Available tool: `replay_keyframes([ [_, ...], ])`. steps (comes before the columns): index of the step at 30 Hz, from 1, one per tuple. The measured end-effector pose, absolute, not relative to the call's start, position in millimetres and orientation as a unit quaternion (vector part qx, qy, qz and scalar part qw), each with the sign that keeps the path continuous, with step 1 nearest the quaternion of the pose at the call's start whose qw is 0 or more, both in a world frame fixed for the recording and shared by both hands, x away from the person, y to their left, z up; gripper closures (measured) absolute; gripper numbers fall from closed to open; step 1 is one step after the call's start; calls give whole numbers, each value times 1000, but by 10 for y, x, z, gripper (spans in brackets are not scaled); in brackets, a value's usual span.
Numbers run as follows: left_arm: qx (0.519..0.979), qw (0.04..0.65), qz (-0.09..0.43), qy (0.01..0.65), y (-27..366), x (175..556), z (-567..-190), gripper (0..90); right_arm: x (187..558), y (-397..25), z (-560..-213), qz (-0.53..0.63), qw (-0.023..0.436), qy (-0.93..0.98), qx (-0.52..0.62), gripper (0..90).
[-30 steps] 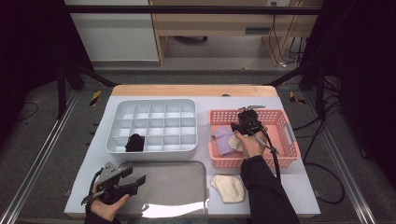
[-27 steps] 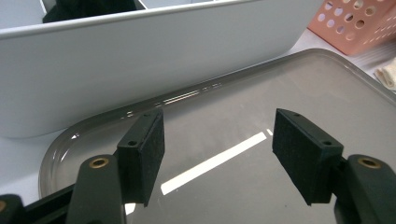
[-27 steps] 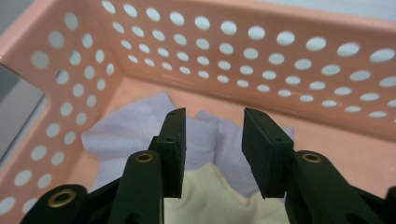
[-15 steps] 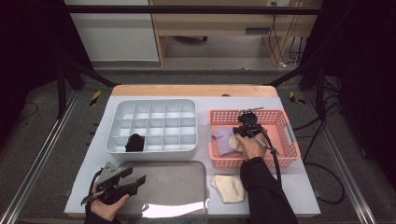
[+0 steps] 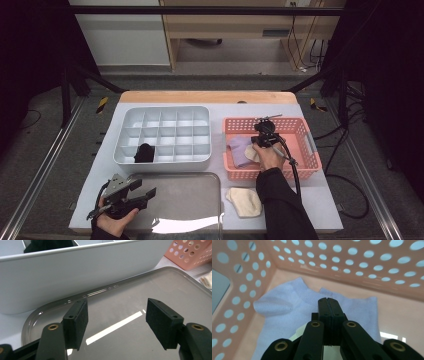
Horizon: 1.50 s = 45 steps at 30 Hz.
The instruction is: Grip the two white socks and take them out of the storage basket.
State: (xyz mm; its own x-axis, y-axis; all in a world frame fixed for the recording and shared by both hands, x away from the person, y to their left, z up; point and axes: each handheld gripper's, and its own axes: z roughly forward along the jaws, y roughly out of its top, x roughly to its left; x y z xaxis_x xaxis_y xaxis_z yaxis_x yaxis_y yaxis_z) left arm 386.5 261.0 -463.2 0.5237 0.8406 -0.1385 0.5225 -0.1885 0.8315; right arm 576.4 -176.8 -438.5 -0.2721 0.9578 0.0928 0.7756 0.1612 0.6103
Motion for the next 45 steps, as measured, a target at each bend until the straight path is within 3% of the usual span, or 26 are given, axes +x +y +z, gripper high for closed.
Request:
replay_keyframes([
  [9, 750, 447, 178, 455, 2604, 3868, -4633, 337, 5689, -1774, -4190, 342, 223, 722, 558, 900],
  [18, 750, 447, 177, 455, 2610, 3870, -4633, 337, 5785, -1791, -4238, 370, 225, 702, 565, 900],
  [25, 750, 445, 177, 455, 2602, 3868, -4636, 336, 5765, -1836, -4255, 348, 228, 710, 569, 624],
  [32, 751, 445, 178, 454, 2594, 3864, -4635, 335, 5714, -1863, -4265, 325, 217, 721, 572, 480],
  [41, 751, 446, 178, 454, 2599, 3863, -4633, 335, 5743, -1855, -4381, 292, 197, 730, 586, 443],
  [45, 751, 445, 179, 454, 2597, 3862, -4634, 335, 5760, -1838, -4418, 275, 195, 734, 589, 496],
])
